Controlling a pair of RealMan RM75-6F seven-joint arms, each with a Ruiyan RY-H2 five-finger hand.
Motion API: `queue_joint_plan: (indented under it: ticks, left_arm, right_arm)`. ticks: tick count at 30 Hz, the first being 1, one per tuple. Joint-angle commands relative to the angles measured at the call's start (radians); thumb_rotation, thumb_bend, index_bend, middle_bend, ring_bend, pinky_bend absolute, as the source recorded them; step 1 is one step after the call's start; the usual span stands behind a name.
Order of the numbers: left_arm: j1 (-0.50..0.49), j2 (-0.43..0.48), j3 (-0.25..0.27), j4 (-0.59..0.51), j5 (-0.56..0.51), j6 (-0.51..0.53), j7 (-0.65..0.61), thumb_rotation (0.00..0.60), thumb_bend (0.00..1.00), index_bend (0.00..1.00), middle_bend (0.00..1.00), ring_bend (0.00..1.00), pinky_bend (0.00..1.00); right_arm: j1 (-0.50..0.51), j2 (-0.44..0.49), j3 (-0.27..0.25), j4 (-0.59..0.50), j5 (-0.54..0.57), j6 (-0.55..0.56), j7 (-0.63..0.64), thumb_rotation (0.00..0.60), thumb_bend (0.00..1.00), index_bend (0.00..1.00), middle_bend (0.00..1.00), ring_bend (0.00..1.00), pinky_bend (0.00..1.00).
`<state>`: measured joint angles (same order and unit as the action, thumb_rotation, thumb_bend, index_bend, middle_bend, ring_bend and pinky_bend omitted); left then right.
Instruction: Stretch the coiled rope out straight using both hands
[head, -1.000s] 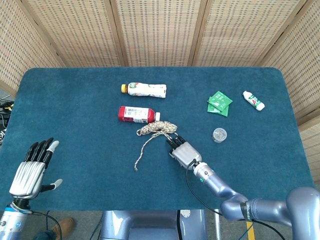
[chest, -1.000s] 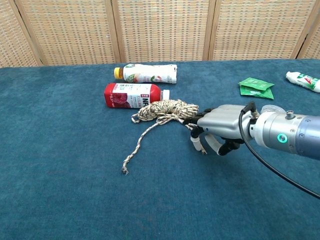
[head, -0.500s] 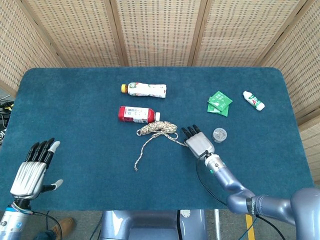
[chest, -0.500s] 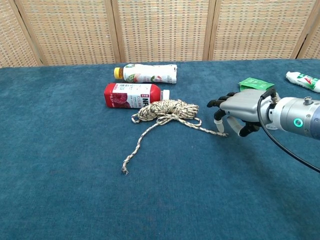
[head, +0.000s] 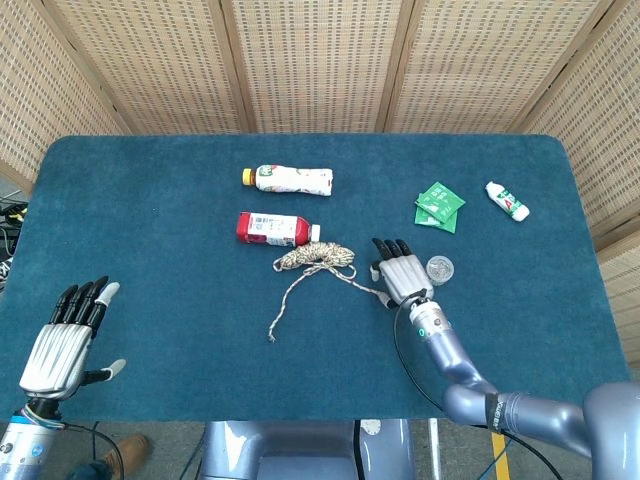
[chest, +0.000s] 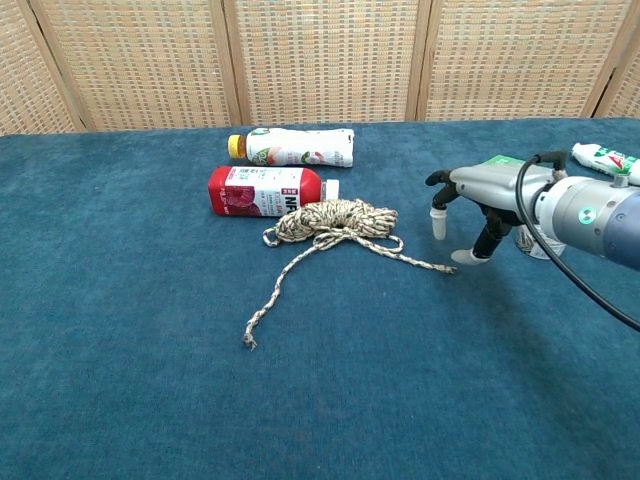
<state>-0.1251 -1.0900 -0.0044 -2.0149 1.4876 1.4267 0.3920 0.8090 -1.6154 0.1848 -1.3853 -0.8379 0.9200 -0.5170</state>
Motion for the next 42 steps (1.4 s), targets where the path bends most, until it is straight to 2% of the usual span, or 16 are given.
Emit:
queue_joint_plan:
  ticks: [1, 6, 15, 30, 42]
  left_arm:
    - [0.000, 0.000, 0.000, 0.000, 0.000, -0.001, 0.000, 0.600, 0.00, 0.00, 0.00, 0.00, 0.00]
    - [-0.002, 0.001, 0.001, 0.001, -0.001, -0.004, 0.000, 0.600, 0.00, 0.00, 0.00, 0.00, 0.00]
    - [-0.004, 0.002, 0.001, 0.000, -0.004, -0.007, -0.002, 0.600, 0.00, 0.00, 0.00, 0.00, 0.00]
    - [-0.007, 0.007, 0.000, 0.001, -0.009, -0.012, -0.010, 0.600, 0.00, 0.00, 0.00, 0.00, 0.00]
    - [-0.006, 0.002, 0.003, 0.001, -0.007, -0.010, 0.000, 0.600, 0.00, 0.00, 0.00, 0.00, 0.00]
  right_arm:
    - [-0.002, -0.034, 0.040, -0.002, 0.091, 0.005, 0.012, 0.600, 0.32, 0.46, 0.00, 0.00, 0.00]
    - [0.005, -0.065, 0.064, 0.006, 0.178, 0.009, 0.011, 0.600, 0.32, 0.47, 0.00, 0.00, 0.00]
    - [0.019, -0.103, 0.091, 0.026, 0.249, 0.020, 0.014, 0.600, 0.36, 0.48, 0.00, 0.00, 0.00]
    - [0.033, -0.168, 0.066, 0.096, 0.225, 0.065, -0.018, 0.600, 0.37, 0.48, 0.00, 0.00, 0.00]
    - [0.019, -0.185, 0.062, 0.122, 0.210, 0.051, -0.011, 0.600, 0.38, 0.50, 0.00, 0.00, 0.00]
